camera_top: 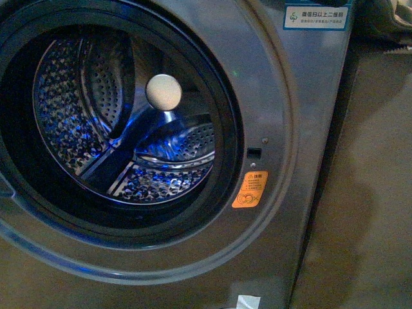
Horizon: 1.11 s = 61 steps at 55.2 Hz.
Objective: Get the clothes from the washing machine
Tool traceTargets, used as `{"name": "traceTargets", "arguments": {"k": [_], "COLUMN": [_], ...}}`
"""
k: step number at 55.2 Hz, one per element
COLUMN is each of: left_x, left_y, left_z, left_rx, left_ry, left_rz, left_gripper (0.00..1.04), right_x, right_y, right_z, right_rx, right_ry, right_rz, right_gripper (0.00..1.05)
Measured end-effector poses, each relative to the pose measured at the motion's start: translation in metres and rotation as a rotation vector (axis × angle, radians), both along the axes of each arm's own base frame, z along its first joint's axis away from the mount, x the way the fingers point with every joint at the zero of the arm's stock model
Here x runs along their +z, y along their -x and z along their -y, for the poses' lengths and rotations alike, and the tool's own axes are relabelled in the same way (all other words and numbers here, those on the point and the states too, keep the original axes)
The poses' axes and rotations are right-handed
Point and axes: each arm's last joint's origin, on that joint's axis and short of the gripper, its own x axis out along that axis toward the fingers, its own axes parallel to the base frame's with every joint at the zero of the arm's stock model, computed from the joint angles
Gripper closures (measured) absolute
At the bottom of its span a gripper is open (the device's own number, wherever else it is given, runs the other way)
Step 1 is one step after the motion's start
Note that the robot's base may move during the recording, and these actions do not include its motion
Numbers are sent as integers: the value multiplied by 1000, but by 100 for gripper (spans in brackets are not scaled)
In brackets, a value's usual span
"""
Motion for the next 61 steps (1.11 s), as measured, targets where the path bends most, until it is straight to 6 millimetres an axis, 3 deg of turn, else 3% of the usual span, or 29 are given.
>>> {"name": "traceTargets", "arguments": {"k": [11, 26, 30, 39, 49, 61], "left_x": [0, 0, 0, 0, 0, 0], "left_y": [0, 0, 0, 0, 0, 0], "left_z": [0, 0, 0, 0, 0, 0], "left_rx": [0, 4, 4, 4, 4, 4], "left_ry": [0, 1, 1, 1, 1, 1], "left_rz": [0, -1, -1, -1, -1, -1], "left_gripper": [87, 87, 87, 87, 87, 87], "right_x": [17, 13, 13, 11, 10, 13], "right_y": [-19, -41, -39, -13, -1, 1], "right_z": [0, -6, -11, -31, -39, -39], "right_rx": [44, 147, 217, 409, 482, 488], "right_ry": [21, 26, 19, -6, -43, -109], "right_rz": [52, 12, 18, 38, 33, 5], "right_gripper": [7, 7, 7, 7, 7, 7]}}
